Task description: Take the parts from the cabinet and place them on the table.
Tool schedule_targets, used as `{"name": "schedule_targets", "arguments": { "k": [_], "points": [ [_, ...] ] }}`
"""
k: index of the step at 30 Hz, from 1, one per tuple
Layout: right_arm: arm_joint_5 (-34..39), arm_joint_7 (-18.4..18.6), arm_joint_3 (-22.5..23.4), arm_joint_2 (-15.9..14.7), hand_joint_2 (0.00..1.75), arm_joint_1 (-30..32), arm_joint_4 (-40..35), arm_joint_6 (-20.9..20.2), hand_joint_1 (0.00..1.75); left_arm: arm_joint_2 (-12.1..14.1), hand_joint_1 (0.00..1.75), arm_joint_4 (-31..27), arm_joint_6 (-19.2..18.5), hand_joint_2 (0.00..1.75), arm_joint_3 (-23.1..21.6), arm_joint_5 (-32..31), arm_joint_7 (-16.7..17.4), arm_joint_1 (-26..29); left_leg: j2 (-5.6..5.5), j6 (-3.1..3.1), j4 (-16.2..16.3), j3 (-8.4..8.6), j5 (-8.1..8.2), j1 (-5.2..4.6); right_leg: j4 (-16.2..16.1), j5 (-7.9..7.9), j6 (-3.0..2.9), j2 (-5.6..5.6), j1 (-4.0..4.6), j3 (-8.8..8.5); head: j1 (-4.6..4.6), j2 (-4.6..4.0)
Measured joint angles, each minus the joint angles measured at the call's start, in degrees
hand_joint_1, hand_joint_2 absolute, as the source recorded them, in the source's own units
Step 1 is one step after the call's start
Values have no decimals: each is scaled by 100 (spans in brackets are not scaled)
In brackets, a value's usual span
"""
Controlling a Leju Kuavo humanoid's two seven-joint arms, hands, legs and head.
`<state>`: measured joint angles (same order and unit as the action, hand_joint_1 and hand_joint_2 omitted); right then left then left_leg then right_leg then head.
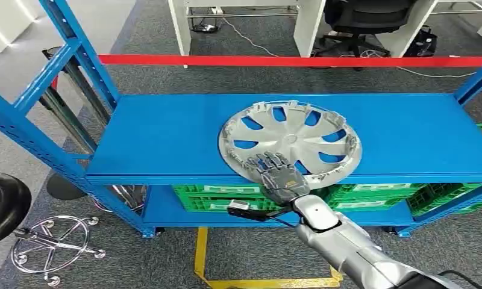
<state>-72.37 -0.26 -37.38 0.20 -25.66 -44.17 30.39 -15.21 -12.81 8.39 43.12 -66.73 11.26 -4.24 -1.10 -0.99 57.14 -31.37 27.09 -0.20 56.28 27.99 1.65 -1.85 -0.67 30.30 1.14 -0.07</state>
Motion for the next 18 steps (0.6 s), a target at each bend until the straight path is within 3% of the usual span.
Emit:
{"name": "schedule_targets", "arguments": {
  "k": [18],
  "points": [
    [269, 15, -77, -142, 175, 249, -1022, -322, 175, -9, 0, 0, 61, 0, 87, 77, -33, 6, 0, 0, 1, -10, 0, 0, 1, 0, 0, 0, 0, 9, 0, 0]
  ]
}}
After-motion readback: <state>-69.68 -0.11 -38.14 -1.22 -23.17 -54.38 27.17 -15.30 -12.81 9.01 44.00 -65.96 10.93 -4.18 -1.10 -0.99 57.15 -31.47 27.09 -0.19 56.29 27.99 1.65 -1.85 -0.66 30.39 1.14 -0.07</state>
